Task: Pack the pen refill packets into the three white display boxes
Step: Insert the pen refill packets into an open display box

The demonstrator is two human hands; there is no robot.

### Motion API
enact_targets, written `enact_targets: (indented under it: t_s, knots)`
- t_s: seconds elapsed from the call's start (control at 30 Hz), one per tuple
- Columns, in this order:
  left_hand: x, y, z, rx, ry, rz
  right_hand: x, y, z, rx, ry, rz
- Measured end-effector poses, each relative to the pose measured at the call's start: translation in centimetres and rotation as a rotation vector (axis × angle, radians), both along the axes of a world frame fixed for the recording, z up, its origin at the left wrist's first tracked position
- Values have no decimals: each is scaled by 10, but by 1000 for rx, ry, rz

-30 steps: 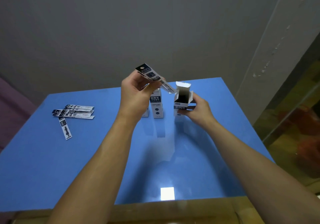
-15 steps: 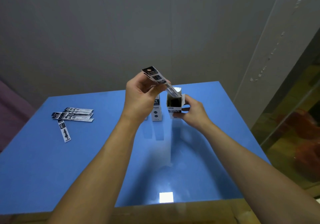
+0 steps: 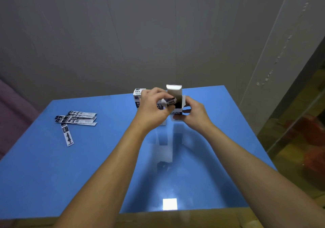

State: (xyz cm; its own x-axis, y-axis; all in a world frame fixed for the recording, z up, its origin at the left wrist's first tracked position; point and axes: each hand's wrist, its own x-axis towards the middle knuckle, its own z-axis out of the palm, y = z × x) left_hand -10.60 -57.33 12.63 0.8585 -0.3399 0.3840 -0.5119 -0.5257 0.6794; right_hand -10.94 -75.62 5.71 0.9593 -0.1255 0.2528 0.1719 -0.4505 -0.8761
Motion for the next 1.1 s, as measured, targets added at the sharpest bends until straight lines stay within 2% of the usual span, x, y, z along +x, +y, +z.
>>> enact_targets:
  t_s: [0.13, 0.47, 0.77, 1.1]
  knots:
    - [3, -2, -5, 43, -2, 38, 2, -2, -3, 7, 27, -4]
    - [12, 5, -17, -92, -39, 57, 12, -8, -19, 4, 142, -44]
    - [27, 30, -46, -151, 74, 291, 30, -50, -31, -138, 251, -197]
    - [29, 51, -81, -6, 160, 342, 38, -58, -49, -169, 391, -209]
